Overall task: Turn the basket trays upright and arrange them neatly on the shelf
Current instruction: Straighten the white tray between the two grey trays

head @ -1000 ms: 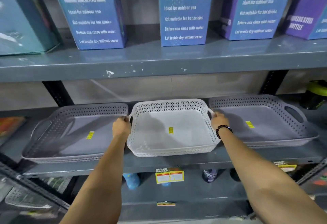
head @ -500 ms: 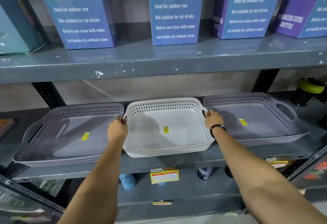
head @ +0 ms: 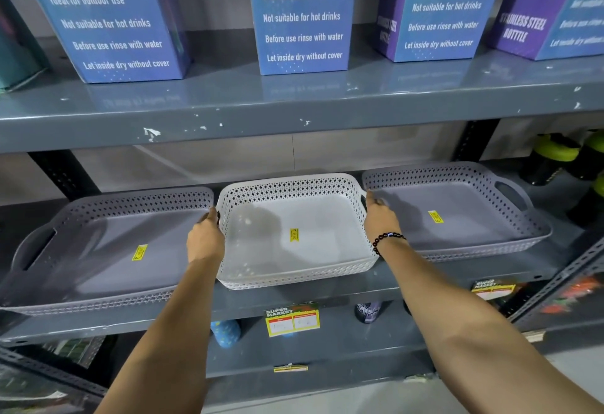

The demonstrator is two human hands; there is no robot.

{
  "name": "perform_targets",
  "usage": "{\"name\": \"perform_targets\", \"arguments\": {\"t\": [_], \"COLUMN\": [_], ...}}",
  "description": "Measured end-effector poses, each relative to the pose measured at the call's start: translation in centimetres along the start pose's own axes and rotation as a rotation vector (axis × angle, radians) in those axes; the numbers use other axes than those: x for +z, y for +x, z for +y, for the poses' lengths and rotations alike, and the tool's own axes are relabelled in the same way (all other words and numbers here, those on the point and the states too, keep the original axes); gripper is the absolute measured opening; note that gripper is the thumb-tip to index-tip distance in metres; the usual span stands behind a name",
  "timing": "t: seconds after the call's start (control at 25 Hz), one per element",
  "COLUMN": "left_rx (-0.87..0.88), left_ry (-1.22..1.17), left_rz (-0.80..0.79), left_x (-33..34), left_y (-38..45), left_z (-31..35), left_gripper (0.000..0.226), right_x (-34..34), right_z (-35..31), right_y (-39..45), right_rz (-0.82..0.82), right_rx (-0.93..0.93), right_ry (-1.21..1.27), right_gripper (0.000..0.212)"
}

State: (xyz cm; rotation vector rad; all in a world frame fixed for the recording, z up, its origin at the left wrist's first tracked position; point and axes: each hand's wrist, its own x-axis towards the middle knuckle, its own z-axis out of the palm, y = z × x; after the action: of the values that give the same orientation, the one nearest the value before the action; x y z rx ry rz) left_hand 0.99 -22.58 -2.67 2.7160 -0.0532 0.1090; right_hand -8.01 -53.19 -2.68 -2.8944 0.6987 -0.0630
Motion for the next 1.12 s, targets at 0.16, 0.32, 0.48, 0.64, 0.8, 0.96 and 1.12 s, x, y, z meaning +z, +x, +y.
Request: {"name": "perform_targets", "arguments": {"t": [0.16,0.32,0.48,0.64,0.8,0.96,1.12], "left_rx": [-0.009,0.02,0.017,-0.013,-0.075,-0.233,-0.381], "left_ry": [-0.053,-0.047,-0.063,-0.142,-0.167,-0.283,-0.4], "left_rz": [0.008,0.022,0.04,0.055,0.035,-0.009,-0.022], "left_x": [0.0,0.1,0.3,0.2,-0.1,0.1,-0.2], "left_y": [0.3,0.4,0.6,0.4,0.8,2.2,3.0], "left_z": [0.1,0.0,-0.1,0.1,0.0,0.0,1.0], "left_gripper": [0.051,0.048,0.048,0.045,0.04,0.048,0.049], "right_x": [-0.2,-0.2,-0.3,-0.4,-0.5,-0.6,0.0], "right_z": [0.0,0.1,0.2,0.1,0.1,0.3,0.5], "right_y": [0.1,0.0,0.2,0.5,1.4,2.0,2.6], "right_rz": [0.01,0.017,0.034,0.084,0.0,-0.002,0.031], "right_rx": [-0.008,-0.004,0.013,0.034,0.081,0.174,0.2], "right_ry": [-0.027,0.005,0.097,0.224,0.374,0.539,0.586], "right_gripper": [0.063,0.06,0.052,0.043,0.044,0.043,0.042]}}
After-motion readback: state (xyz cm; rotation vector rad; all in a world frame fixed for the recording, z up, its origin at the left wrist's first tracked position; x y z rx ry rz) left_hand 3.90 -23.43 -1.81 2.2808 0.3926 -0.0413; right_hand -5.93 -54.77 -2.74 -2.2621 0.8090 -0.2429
